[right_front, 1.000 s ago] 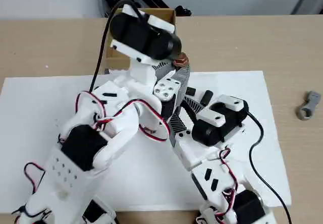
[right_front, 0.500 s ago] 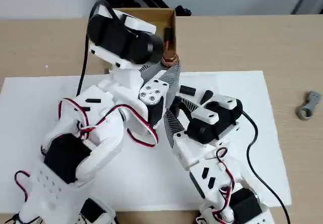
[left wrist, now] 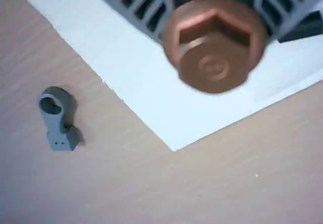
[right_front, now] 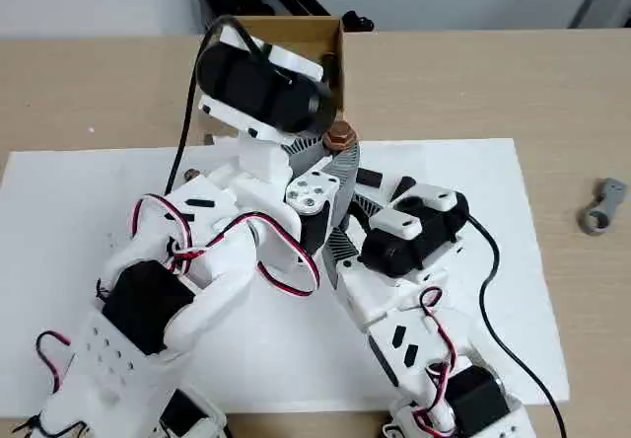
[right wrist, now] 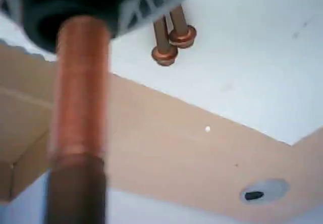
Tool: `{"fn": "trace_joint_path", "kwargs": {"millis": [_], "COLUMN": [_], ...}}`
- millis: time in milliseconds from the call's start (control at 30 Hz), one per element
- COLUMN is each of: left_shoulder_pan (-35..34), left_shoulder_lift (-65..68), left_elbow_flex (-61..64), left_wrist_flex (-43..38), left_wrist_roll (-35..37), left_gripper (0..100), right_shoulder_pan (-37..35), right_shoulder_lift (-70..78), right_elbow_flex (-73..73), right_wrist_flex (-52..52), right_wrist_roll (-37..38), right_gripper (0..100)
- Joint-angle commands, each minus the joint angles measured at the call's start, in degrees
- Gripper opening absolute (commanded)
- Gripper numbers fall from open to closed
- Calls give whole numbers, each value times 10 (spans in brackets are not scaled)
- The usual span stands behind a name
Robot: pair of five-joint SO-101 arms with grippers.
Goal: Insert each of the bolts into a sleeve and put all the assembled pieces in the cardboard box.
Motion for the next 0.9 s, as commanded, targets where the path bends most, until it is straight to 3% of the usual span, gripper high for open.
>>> {"fn": "trace_joint_path", "kwargs": {"millis": [0, 467, 867], "left_shoulder_pan": [4, 3, -29], "left_shoulder_lift": [-12, -9, -13], "left_elbow_flex": [20, 36, 102], "left_wrist_flex": [-25, -83, -83], "left_wrist_roll": [1, 0, -1], "left_gripper": [5, 5, 5], "right_shoulder_pan": [-6, -6, -6], "right_shoulder_lift": [-5, -7, -7], "right_elbow_flex": [-5, -5, -5], "right_wrist_flex": [-10, -10, -10], "right_wrist_roll": [4, 4, 4], "right_gripper": [2, 2, 2]}}
